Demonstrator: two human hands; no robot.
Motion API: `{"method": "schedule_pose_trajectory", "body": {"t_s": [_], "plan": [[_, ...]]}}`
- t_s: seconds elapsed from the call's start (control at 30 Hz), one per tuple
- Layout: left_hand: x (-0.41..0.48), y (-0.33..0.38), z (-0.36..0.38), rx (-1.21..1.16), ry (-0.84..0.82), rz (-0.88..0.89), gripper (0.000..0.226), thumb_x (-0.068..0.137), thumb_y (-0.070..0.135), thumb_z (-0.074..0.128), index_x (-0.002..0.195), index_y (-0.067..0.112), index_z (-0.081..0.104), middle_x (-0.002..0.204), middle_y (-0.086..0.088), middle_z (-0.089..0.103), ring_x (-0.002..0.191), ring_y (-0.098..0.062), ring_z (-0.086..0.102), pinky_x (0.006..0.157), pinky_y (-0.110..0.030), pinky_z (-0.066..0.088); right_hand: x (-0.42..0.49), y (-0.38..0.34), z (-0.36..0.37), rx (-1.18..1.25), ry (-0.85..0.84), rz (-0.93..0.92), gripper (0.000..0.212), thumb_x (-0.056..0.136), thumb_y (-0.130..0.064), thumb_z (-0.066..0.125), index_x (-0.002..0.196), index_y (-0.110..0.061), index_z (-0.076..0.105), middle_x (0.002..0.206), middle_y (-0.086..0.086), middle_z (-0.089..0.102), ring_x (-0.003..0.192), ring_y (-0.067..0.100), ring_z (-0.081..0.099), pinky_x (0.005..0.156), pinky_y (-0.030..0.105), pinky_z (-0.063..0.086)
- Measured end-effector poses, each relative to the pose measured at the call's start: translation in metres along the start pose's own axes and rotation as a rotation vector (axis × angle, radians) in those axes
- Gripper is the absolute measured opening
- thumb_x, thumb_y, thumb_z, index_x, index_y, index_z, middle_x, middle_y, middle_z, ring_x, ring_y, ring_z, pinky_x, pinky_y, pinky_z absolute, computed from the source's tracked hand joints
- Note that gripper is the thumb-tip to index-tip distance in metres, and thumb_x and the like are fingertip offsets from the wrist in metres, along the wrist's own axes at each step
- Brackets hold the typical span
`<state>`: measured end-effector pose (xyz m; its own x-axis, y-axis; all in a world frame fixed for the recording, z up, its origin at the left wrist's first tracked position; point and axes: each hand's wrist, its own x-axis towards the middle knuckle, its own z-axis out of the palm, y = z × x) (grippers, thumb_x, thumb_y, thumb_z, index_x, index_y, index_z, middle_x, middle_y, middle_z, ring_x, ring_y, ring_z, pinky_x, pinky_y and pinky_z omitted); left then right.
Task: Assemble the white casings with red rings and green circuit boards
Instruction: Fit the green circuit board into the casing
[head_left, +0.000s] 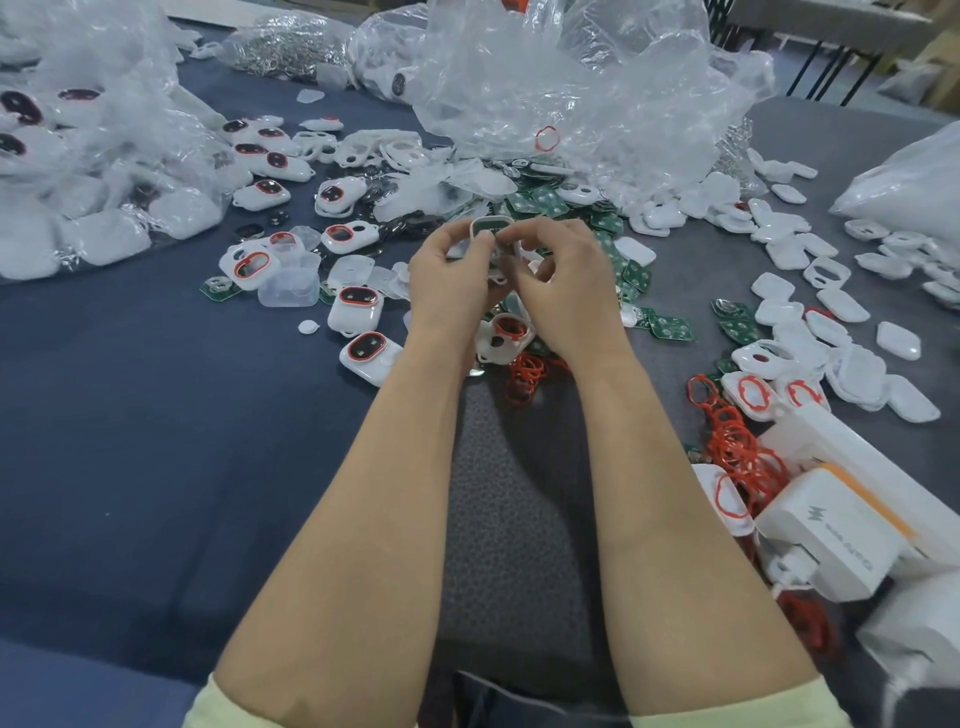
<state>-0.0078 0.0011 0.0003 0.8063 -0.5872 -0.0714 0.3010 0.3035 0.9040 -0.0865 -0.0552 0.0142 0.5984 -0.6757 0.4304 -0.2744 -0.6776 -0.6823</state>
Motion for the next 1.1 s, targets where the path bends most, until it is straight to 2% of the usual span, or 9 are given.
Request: {"method": "schedule_pose_trajectory", "body": {"t_s": [0.13,0.33,0.43,0.63,0.7,0.77,0.87,0.97,1.1], "plan": [[-0.001,-0.001,0.0,0.012,-0.021,0.025,0.017,0.094,0.0,0.053,0.101,0.015,0.055,0.078,-0.003,0.065,0.074,-0.017,0.064,0.069,-0.029,0.057,0.0,0.002,0.001,0.008,0.002,-0.001,0.018,0.088,-0.016,0.062,0.103,-0.023,0.068,0.102,0.003,0.055,0.067,-0.001,0.043,0.073,0.016,0.037],[-0.001,-0.001,0.0,0.02,-0.025,0.026,0.021,0.093,-0.003,0.052,0.11,0.01,0.054,0.083,-0.006,0.066,0.078,-0.019,0.066,0.073,-0.031,0.058,0.0,0.003,0.001,0.01,-0.002,0.001,0.018,0.087,-0.015,0.062,0.102,-0.023,0.068,0.101,0.003,0.056,0.072,0.006,0.048,0.075,0.017,0.041],[-0.001,-0.002,0.0,0.027,-0.029,0.02,0.021,0.092,-0.002,0.055,0.106,0.014,0.055,0.085,-0.008,0.066,0.081,-0.02,0.066,0.076,-0.032,0.057,0.0,0.003,0.001,0.016,-0.004,0.009,0.017,0.088,-0.015,0.061,0.102,-0.023,0.068,0.102,0.003,0.057,0.076,0.008,0.05,0.079,0.019,0.043],[-0.002,-0.002,-0.001,0.057,-0.004,0.064,0.022,0.09,-0.003,0.059,0.094,0.018,0.055,0.074,-0.007,0.066,0.068,-0.018,0.065,0.069,-0.032,0.057,-0.001,0.0,0.0,0.059,-0.037,0.031,0.02,0.088,-0.012,0.059,0.102,-0.022,0.068,0.106,0.005,0.059,0.091,0.01,0.058,0.083,0.021,0.046],[-0.002,-0.002,-0.001,0.092,0.027,0.092,0.026,0.088,-0.005,0.058,0.089,0.021,0.054,0.079,-0.01,0.067,0.071,-0.021,0.066,0.07,-0.034,0.058,0.001,-0.002,-0.003,0.107,-0.033,0.058,0.02,0.089,-0.011,0.057,0.101,-0.022,0.068,0.104,0.002,0.063,0.081,0.009,0.058,0.077,0.019,0.047],[-0.002,-0.002,-0.002,0.1,0.058,0.108,0.027,0.088,-0.005,0.057,0.087,0.022,0.054,0.092,-0.016,0.066,0.081,-0.028,0.067,0.076,-0.038,0.058,0.004,0.0,-0.014,0.141,0.103,0.114,0.021,0.09,-0.009,0.053,0.099,-0.021,0.068,0.093,-0.003,0.066,0.07,0.003,0.055,0.068,0.011,0.043],[-0.001,0.0,-0.003,0.063,0.083,0.089,0.025,0.089,-0.004,0.056,0.089,0.021,0.053,0.09,-0.008,0.065,0.078,-0.025,0.067,0.066,-0.03,0.058,0.008,0.012,-0.036,0.053,0.333,0.315,0.024,0.089,-0.008,0.048,0.099,-0.018,0.068,0.095,-0.001,0.067,0.09,0.01,0.061,0.076,0.018,0.044],[-0.001,0.001,-0.001,-0.028,0.091,0.031,0.02,0.091,-0.004,0.055,0.098,0.015,0.052,0.088,0.0,0.063,0.077,-0.02,0.067,0.063,-0.023,0.055,0.006,0.025,-0.043,-0.154,0.183,0.46,0.02,0.087,-0.014,0.055,0.102,-0.016,0.068,0.103,0.003,0.068,0.101,0.019,0.061,0.077,0.024,0.043],[0.0,0.002,-0.001,-0.037,0.094,0.015,0.018,0.093,-0.001,0.054,0.106,0.01,0.052,0.105,-0.009,0.063,0.088,-0.026,0.069,0.065,-0.023,0.056,0.003,0.02,-0.034,-0.184,-0.042,0.405,0.034,0.082,-0.036,0.068,0.107,-0.013,0.07,0.109,0.006,0.068,0.106,0.023,0.06,0.093,0.036,0.048]]}}
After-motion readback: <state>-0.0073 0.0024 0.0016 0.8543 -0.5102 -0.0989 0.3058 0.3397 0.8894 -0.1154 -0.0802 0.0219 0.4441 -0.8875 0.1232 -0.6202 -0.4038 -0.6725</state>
